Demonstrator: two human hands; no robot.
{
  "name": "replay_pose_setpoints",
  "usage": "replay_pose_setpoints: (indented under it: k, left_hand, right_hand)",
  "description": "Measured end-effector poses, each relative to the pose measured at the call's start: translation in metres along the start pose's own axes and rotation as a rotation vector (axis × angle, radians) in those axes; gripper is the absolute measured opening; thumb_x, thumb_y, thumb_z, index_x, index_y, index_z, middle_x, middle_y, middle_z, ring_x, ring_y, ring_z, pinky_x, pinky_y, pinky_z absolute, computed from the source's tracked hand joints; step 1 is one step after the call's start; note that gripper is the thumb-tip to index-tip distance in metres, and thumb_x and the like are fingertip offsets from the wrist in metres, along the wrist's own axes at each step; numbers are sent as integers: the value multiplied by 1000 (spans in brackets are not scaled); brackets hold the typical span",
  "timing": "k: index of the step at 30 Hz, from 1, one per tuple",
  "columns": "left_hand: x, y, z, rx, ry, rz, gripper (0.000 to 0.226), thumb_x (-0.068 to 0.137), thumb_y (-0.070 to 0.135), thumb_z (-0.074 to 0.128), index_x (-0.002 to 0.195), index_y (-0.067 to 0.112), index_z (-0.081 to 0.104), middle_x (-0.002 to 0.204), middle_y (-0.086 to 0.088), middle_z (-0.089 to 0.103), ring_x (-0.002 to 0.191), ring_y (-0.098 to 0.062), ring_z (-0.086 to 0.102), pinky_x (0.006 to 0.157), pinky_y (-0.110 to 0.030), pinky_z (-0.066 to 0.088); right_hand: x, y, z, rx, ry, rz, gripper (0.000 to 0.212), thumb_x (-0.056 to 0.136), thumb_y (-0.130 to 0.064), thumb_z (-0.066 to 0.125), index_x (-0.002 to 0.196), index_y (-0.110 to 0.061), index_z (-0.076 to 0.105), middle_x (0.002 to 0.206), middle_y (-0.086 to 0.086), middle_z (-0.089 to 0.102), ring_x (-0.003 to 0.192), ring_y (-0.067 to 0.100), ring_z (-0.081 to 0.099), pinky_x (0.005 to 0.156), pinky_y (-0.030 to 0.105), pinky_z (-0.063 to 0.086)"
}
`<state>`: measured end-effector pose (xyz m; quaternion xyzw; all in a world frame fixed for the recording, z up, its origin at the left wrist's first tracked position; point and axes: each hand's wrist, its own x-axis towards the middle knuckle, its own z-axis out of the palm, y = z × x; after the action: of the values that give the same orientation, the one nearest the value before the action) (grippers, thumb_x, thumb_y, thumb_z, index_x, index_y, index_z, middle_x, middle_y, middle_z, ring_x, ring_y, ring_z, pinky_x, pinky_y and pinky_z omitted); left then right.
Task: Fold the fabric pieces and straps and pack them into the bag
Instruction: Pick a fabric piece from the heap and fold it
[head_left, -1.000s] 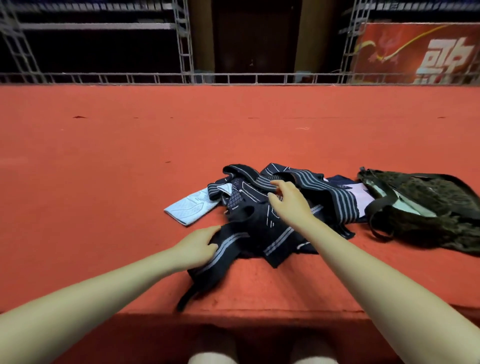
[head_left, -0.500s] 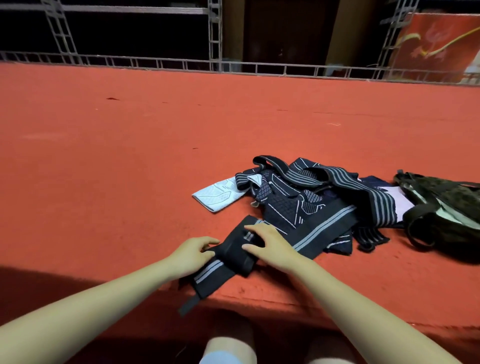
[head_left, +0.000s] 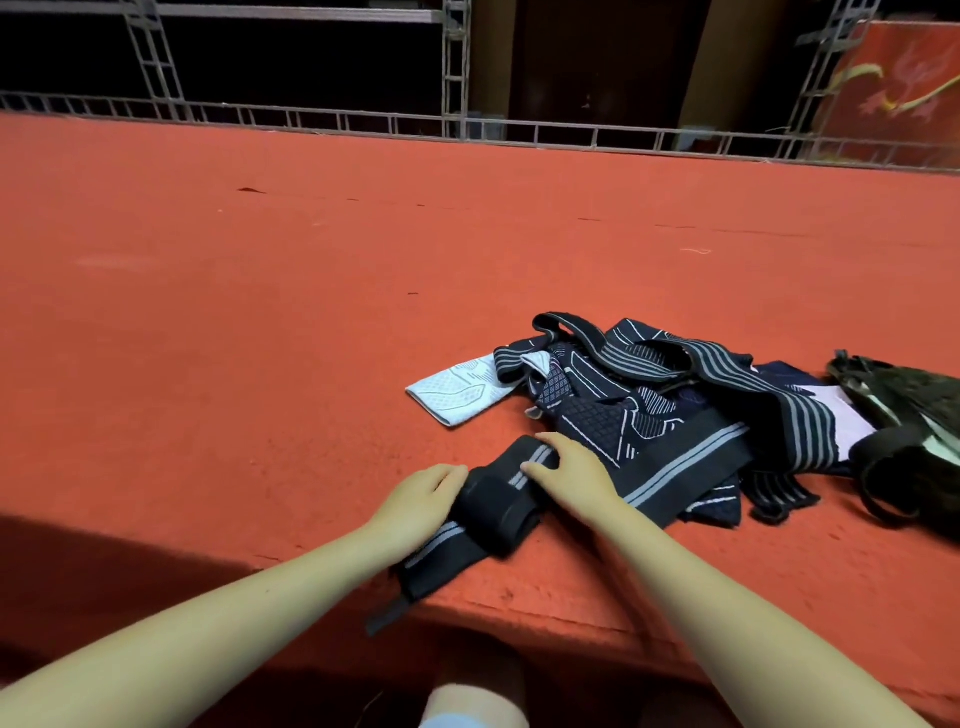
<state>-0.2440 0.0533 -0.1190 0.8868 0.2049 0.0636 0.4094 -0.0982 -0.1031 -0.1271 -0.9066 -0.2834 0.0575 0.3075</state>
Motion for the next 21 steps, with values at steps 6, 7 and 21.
replay_pose_setpoints:
  k: [6,7,21]
  left_hand:
    - [-2,13,14,55,-88,79,63,85,43,63,141,30,36,122,3,55,111,-14,52,98,-31,41]
    - [-3,16,16,18,-76,113,60,85,38,64,139,30,39,123,4,56,111,-13,53,97,-29,41]
    - [-4,43,35,377,209,800,32,87,36,48,115,29,62,93,8,58,87,-14,51,72,-26,42]
  right_hand:
    - [-26,-13,-39,319,235,-151,31,86,-17,65,117,-24,63,117,-12,63,111,5,55,87,9,38]
    - [-32,-14,-47,344,261,-176,31,86,-16,64,116,-24,63,116,-13,62,108,4,55,83,5,39]
    - [-109,67,-80,5,295,-405,27,75,-18,57,100,-27,63,96,-17,59,92,8,55,82,20,42]
